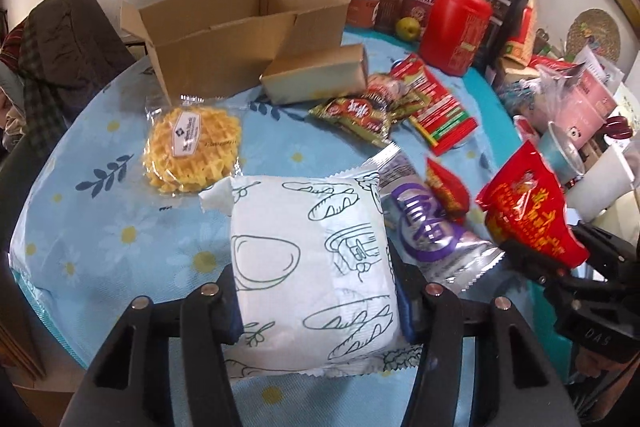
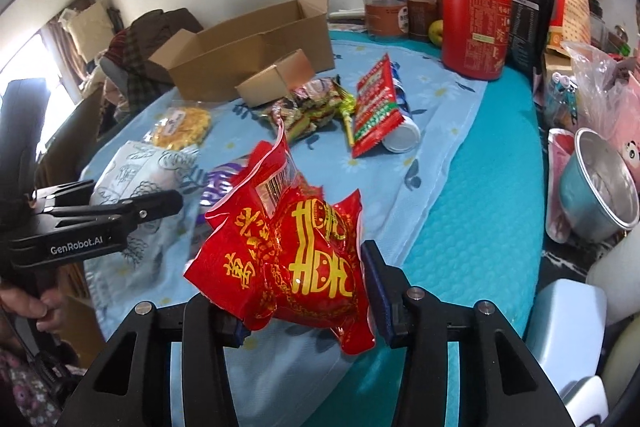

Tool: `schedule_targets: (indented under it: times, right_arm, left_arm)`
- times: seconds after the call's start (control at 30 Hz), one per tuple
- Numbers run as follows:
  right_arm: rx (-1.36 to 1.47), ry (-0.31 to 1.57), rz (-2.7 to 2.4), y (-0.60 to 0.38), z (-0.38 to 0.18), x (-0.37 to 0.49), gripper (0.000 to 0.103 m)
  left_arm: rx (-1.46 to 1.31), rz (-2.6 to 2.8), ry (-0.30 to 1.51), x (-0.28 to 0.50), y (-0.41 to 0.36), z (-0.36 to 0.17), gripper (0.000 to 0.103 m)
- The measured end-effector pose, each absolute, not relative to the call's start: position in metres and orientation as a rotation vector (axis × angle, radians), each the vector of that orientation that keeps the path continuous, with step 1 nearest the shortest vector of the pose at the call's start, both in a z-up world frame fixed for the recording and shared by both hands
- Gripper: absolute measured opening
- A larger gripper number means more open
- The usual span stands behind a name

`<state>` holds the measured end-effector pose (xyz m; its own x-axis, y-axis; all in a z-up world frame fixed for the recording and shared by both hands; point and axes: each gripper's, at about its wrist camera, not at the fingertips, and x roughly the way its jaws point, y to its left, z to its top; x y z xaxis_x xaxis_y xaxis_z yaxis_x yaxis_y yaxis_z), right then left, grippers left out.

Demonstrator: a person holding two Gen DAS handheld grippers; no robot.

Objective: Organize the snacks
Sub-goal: 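Lift both held packs and carry them over the open cardboard box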

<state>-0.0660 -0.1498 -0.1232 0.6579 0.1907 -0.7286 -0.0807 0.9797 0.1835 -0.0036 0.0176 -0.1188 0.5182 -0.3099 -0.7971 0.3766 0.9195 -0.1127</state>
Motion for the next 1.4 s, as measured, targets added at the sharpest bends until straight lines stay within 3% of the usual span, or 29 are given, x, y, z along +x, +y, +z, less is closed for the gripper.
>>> schedule_targets:
  times: [0.77,1.4]
  right_arm:
    - [0.016,0.598,0.346,-0.099,-0.025,-0.032,0.046]
    - [-0.053,0.475,0.387,-0.078,0.051,0.07,0.046]
  left_arm:
    - [0.026,-0.435,0.667,0.012,0.034,-0.023,0.055]
    - [0.003,-0.434,0.532,0.111,0.049,0.029,0.055]
